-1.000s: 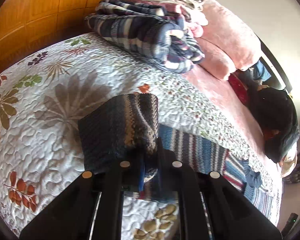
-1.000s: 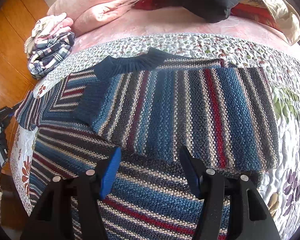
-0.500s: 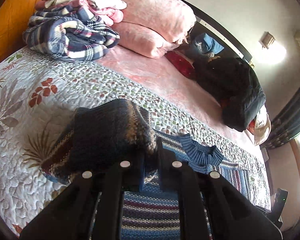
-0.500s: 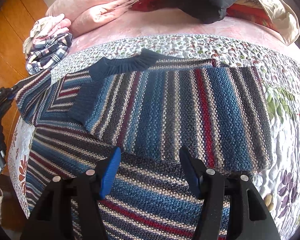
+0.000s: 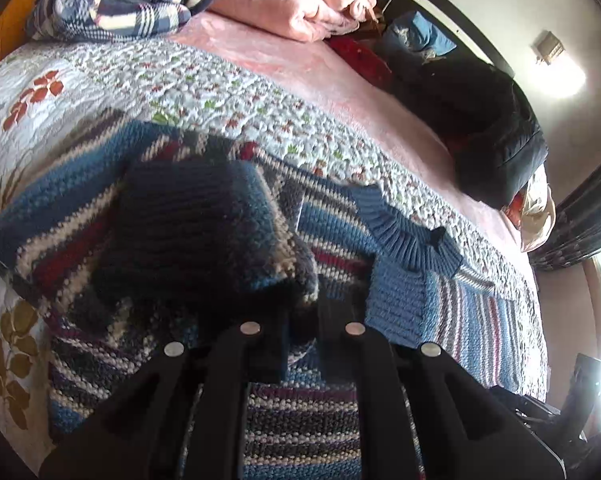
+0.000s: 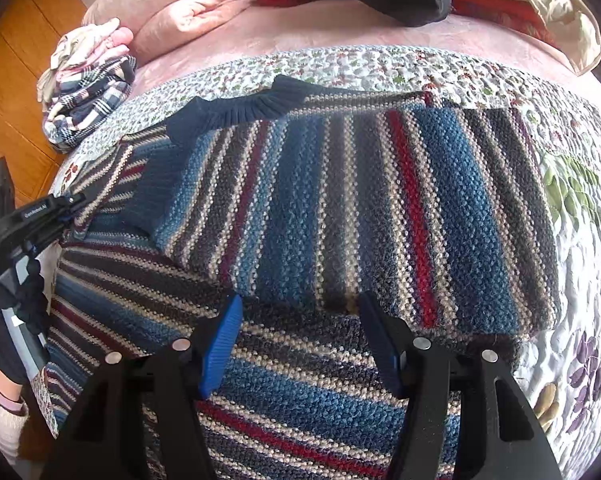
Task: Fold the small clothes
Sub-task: 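Carry the sleeve with the left gripper across the body toward the collar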
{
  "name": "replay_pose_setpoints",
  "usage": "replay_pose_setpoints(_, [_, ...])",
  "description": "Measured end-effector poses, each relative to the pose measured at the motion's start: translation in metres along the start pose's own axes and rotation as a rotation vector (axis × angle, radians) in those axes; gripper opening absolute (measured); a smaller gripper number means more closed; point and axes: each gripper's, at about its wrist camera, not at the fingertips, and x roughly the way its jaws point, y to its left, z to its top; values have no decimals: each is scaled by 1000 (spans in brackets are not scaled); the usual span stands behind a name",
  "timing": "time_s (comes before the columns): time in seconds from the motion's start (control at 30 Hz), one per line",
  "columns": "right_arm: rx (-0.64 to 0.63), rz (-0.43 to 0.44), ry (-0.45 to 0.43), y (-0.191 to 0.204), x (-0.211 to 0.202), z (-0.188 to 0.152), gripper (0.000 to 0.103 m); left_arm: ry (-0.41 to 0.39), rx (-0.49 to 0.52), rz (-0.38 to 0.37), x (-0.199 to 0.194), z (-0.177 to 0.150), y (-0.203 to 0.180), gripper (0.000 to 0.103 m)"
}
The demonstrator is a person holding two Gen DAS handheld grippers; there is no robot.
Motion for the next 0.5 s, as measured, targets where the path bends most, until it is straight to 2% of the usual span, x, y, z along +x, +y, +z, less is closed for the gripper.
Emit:
replay_pose_setpoints(0.13, [-7, -13, 8, 3, 2, 1, 63, 63, -22, -28, 12, -6, 12, 12])
replay_pose_setpoints(0.27, [-4, -2, 4, 9, -2, 8, 63, 88, -44, -103, -20, -11, 23, 13])
replay_pose_setpoints(0.37, [-27, 26, -9, 24, -8, 17, 63, 53, -51, -145, -63, -18, 40, 13])
replay_pose_setpoints(0.5, [-68, 69, -13, 56, -9, 31, 63, -53, -28, -64, -109, -11, 65, 13])
